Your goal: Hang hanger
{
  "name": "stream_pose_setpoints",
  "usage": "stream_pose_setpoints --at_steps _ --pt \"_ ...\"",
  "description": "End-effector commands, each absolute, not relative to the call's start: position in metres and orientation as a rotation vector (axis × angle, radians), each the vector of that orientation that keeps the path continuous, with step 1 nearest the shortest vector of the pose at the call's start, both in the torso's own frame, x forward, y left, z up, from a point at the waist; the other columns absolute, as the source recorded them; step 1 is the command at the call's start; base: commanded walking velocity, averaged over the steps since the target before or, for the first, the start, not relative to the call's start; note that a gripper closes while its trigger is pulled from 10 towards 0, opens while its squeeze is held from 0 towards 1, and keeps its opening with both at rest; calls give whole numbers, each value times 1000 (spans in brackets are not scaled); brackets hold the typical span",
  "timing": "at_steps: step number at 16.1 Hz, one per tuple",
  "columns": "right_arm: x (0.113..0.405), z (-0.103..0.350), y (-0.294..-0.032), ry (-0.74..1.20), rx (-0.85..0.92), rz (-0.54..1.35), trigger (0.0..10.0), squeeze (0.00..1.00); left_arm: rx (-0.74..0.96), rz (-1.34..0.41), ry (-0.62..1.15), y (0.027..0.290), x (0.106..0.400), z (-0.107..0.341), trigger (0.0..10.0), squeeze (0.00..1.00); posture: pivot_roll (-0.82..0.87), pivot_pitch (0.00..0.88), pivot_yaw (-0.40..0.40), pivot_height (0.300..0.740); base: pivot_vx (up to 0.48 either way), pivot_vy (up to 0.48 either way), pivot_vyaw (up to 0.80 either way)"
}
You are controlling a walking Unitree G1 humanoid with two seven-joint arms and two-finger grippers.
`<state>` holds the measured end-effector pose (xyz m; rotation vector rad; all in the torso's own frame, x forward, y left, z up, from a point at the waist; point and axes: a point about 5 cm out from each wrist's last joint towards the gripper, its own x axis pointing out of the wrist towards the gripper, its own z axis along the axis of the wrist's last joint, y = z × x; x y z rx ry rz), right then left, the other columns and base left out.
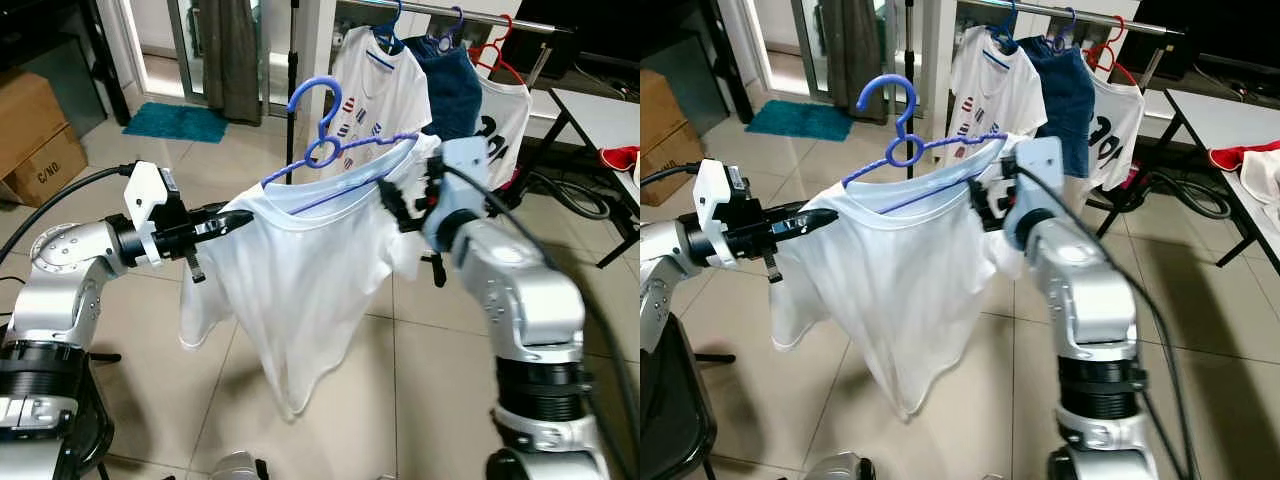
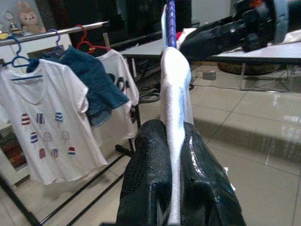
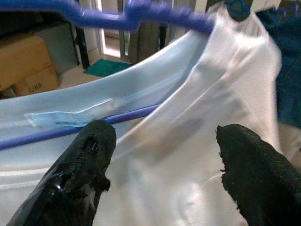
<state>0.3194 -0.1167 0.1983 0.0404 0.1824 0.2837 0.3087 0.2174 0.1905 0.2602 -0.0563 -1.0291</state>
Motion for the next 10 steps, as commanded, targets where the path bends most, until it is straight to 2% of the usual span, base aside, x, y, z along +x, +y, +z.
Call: stream_pose_setpoints --at_steps 1,3,4,5,6,8,9,10 --pt "323 202 -122 165 62 248 10000 0 252 -1055 -89 210 307 195 0 0 -8 0 -51 740 0 0 0" --pt "327 201 -125 156 60 206 9647 0 245 -1065 -90 205 305 196 0 0 -8 0 -53 740 0 0 0" --pt "329 200 -127 153 61 189 8275 0 241 -1071 -92 204 304 196 0 0 -8 0 -53 740 0 0 0" --pt "330 200 -130 146 59 163 5059 0 239 -1073 -90 203 303 195 0 0 -8 0 -53 740 0 0 0" --pt "331 200 -131 144 57 155 5059 0 238 -1073 -89 203 302 195 0 0 -8 0 -53 740 0 0 0" --pt "333 201 -136 138 57 127 4039 0 239 -1069 -82 203 301 195 0 0 -7 0 -54 740 0 0 0" --pt "335 202 -139 133 59 121 3098 0 244 -1064 -76 205 302 195 0 0 -8 0 -52 740 0 0 0" --pt "335 202 -141 131 59 119 2745 0 245 -1063 -74 205 302 195 0 0 -8 0 -51 740 0 0 0"
